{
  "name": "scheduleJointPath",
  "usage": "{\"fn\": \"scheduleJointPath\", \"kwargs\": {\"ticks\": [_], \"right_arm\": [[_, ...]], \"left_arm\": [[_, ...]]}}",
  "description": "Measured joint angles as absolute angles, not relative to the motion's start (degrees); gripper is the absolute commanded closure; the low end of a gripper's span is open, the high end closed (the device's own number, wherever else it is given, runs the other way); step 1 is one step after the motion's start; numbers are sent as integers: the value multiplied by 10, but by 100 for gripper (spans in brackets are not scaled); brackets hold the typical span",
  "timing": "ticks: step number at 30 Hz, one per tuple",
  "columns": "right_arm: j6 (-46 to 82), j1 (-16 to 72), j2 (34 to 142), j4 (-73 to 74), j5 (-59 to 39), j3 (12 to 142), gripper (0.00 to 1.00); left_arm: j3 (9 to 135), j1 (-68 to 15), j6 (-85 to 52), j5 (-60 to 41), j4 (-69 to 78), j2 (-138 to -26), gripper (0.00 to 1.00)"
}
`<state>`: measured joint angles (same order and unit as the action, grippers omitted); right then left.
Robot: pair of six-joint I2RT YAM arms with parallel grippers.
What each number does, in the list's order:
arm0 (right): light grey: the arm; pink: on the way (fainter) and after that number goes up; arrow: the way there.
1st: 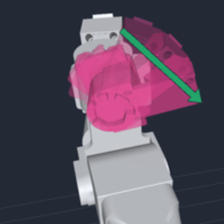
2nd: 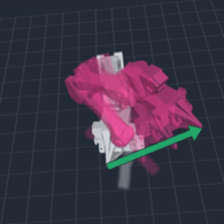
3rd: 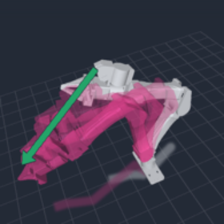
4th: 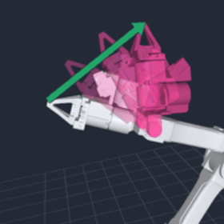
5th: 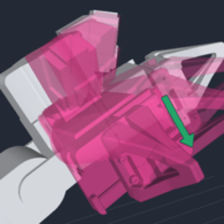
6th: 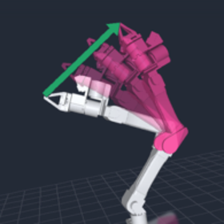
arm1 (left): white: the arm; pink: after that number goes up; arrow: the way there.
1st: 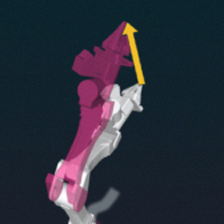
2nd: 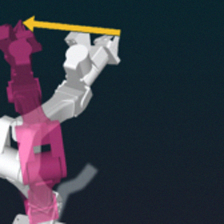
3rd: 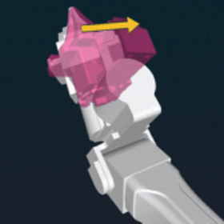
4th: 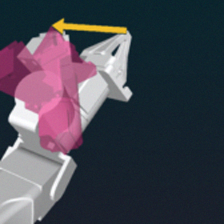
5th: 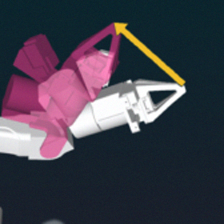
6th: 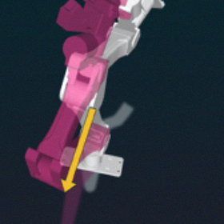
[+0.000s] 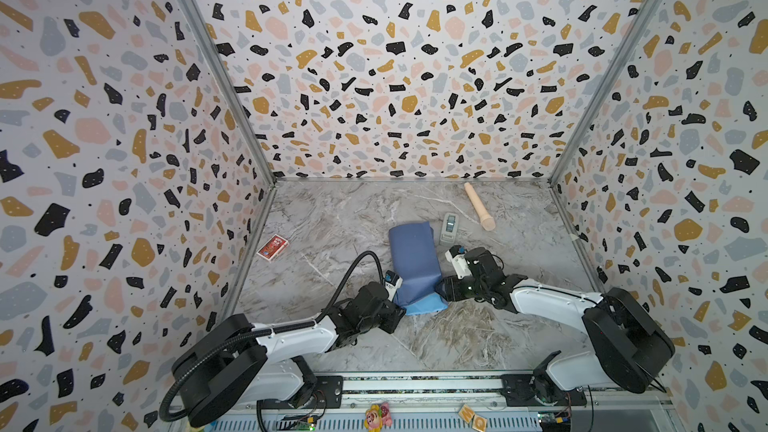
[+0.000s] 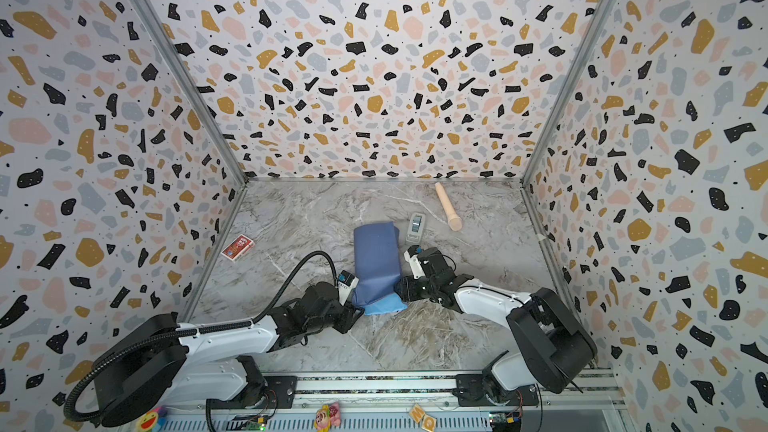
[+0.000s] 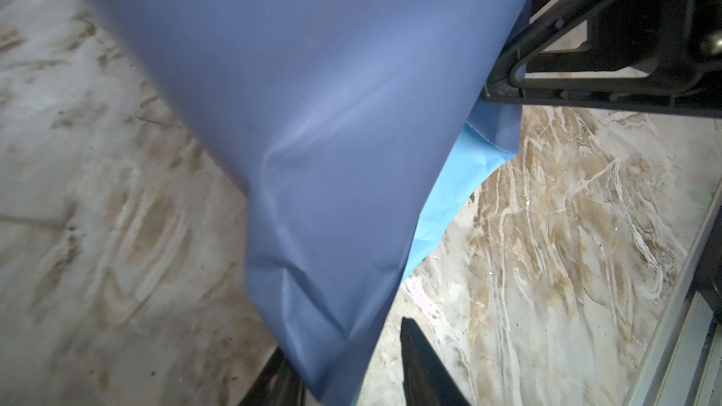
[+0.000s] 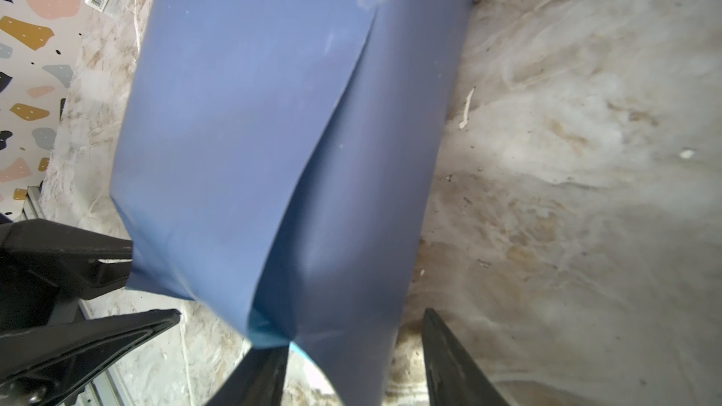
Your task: Wrap the gift box in paper
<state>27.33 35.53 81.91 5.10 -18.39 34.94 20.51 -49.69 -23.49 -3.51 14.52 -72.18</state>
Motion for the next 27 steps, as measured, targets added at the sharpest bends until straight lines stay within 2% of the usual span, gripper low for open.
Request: {"fn": "scheduleJointPath", "kwargs": {"ticks": [8, 15, 27], "right_arm": [[274, 353, 825, 51, -187, 349, 45], [274, 353, 828, 52, -189, 349, 45], [274, 352, 828, 52, -188, 342, 45]], "left_arm": [[184, -504, -230, -34, 183, -756, 59], [183, -504, -229, -23, 204, -771, 72], [184, -504, -238, -27, 211, -768, 84]]}}
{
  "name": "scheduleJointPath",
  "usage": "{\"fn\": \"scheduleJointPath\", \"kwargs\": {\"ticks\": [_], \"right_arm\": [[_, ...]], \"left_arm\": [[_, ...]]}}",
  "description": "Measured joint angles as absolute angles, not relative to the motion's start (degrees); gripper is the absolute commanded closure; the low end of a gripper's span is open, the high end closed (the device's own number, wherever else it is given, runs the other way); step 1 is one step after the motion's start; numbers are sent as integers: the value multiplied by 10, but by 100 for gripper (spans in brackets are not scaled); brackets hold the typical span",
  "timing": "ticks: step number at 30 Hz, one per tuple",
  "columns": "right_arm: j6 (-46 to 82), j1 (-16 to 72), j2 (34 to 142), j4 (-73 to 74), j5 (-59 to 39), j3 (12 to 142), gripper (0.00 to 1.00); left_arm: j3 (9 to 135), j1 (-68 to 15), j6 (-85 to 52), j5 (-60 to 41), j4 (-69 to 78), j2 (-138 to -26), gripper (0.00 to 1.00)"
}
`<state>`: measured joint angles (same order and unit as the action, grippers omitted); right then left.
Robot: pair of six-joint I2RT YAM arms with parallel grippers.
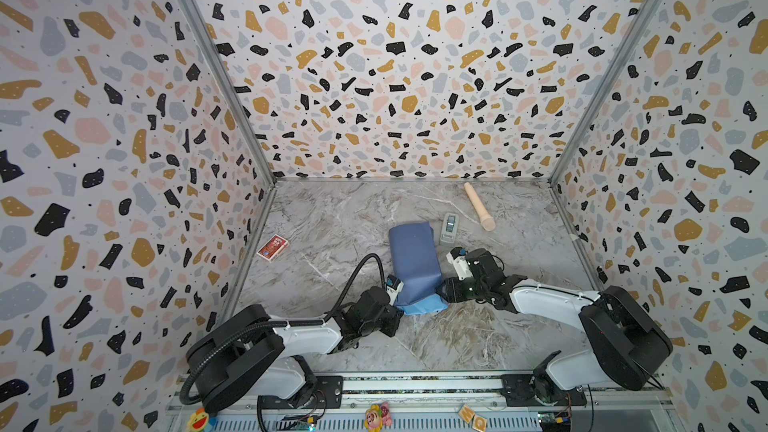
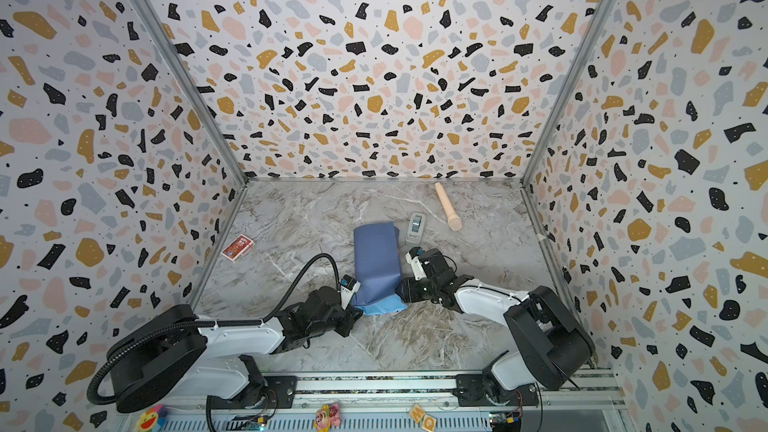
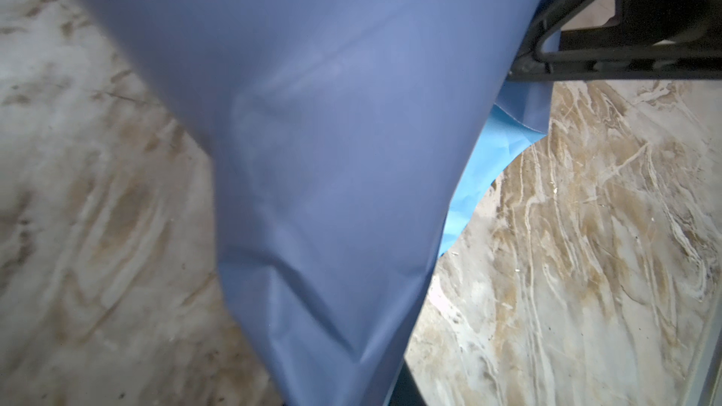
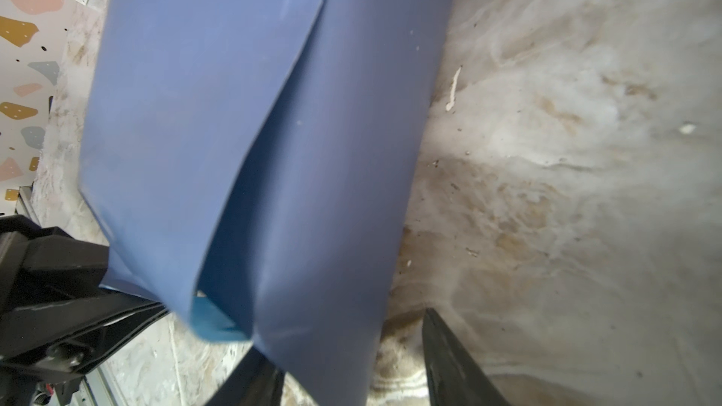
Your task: Wrap the gift box in paper
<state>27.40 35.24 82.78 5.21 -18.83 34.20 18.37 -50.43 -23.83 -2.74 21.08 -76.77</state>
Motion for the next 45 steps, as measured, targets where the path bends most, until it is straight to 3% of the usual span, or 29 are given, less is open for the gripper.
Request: {"fn": "scheduleJointPath", "kwargs": {"ticks": [13, 32, 36, 45], "right_arm": [[278, 352, 828, 55, -188, 340, 44], [278, 347, 827, 61, -195, 331, 43], [278, 347, 819, 61, -200, 324, 43], [278, 343, 806, 61, -207, 322, 42]], "left_arm": [[196, -504, -324, -29, 187, -766, 93], [214, -505, -471, -8, 120, -759, 94], [214, -505, -483, 9, 107, -759, 88], [223, -506, -489, 12, 86, -747, 64]]}}
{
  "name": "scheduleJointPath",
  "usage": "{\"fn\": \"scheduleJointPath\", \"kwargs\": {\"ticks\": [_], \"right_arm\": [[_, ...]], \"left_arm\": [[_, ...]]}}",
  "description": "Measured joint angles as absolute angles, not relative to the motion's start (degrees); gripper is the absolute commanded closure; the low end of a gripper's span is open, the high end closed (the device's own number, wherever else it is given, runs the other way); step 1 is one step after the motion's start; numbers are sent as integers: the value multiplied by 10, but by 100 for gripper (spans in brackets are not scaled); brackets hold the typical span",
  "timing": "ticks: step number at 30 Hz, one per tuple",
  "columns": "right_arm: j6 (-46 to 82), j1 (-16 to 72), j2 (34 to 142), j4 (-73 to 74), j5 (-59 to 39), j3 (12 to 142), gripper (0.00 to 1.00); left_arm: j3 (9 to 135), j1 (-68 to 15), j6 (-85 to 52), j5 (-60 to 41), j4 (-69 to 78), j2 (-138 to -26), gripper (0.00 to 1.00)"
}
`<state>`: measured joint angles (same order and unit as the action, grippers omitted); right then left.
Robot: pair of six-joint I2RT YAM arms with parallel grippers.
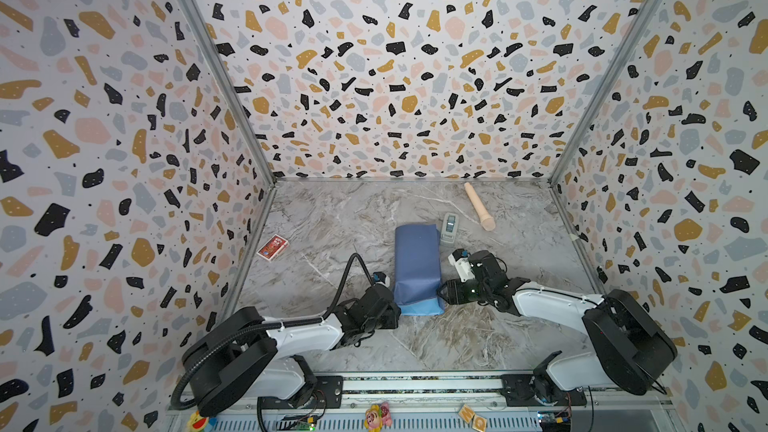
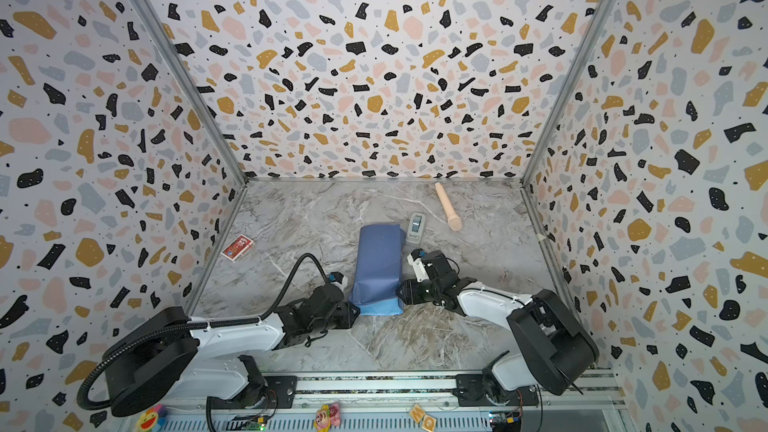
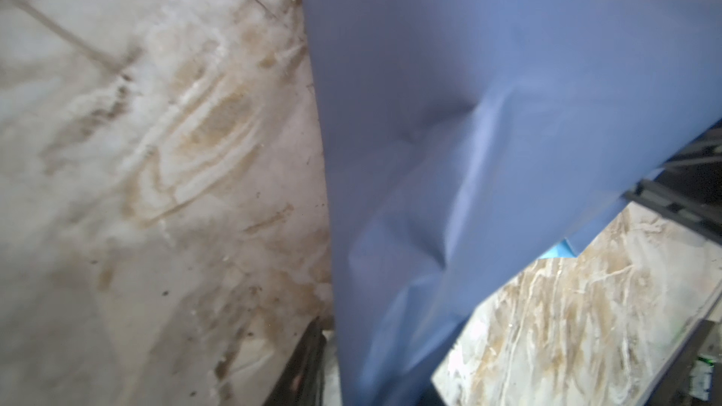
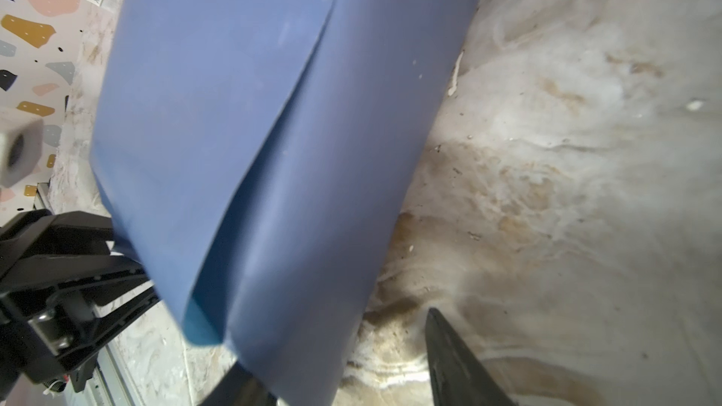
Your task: Wrap the gift box in paper
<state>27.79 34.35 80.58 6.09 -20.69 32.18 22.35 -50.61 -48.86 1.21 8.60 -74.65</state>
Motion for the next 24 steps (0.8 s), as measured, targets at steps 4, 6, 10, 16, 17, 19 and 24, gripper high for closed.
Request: {"fn": "scheduleJointPath", "kwargs": {"ticks": [4, 6, 10, 16, 17, 19, 24], "right_arm": [[277, 342, 783, 57, -211, 317, 39], [276, 342, 764, 53, -214, 311, 37], [274, 347, 728, 41, -215, 299, 33], [279, 375, 712, 45, -209, 294, 32], [280, 379, 717, 48, -206, 294, 32], [283, 388, 733, 53, -197, 294, 34], [290, 394, 775, 66, -177, 294, 35]], "left_arm": [[223, -506, -481, -1, 59, -720, 54], [221, -506, -468, -15, 40, -695, 45], [213, -506, -432, -40, -2, -616, 29], [235, -495, -367, -27, -48, -546, 18], [248, -485, -354, -24, -52, -554, 18], [273, -465, -334, -17, -51, -583, 20], [314, -430, -291, -5, -40, -689, 27]]}}
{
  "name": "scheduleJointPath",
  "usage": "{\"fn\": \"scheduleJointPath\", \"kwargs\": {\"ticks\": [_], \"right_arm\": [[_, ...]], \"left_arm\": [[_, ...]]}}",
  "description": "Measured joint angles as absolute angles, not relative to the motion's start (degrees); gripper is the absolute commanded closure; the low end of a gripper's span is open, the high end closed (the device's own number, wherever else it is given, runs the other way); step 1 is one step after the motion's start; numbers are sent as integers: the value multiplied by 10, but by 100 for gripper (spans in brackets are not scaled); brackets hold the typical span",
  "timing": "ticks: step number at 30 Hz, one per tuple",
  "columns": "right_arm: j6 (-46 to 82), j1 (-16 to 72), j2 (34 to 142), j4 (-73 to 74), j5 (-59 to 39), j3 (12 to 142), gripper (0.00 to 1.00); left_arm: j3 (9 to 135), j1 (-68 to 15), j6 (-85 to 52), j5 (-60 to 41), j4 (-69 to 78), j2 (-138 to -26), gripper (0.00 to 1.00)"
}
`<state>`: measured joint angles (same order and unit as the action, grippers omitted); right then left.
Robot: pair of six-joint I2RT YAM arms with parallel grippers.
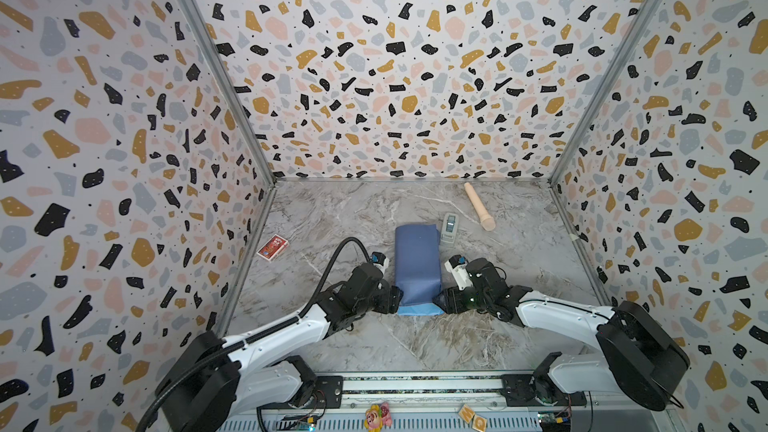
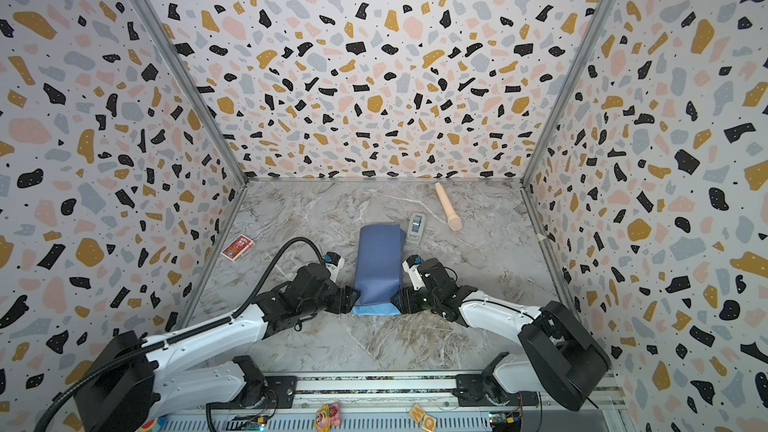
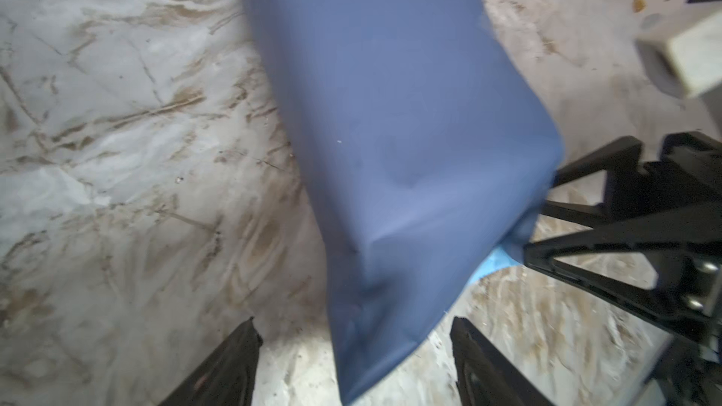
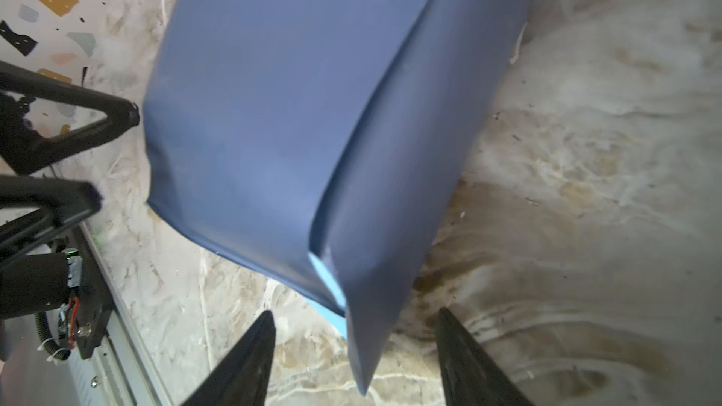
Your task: Wrap the gift box in paper
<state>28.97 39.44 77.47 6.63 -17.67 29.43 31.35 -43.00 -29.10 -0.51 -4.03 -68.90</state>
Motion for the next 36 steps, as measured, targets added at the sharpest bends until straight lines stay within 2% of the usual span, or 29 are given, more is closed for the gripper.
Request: {"fn": "scheduleJointPath", "kwargs": {"ticks": [12, 20, 25, 36], "right_arm": [[298, 395, 793, 91, -163, 305, 36], [312, 395, 809, 103, -153, 305, 42], [317, 395, 821, 104, -140, 309, 45], [319, 395, 837, 112, -116, 314, 49]], "left_arm": [[300, -428, -263, 6, 11, -769, 36], [296, -429, -275, 12, 44, -797, 40], [296, -429, -280, 24, 54, -806, 39], [296, -432, -268, 39, 77, -827, 27]]}}
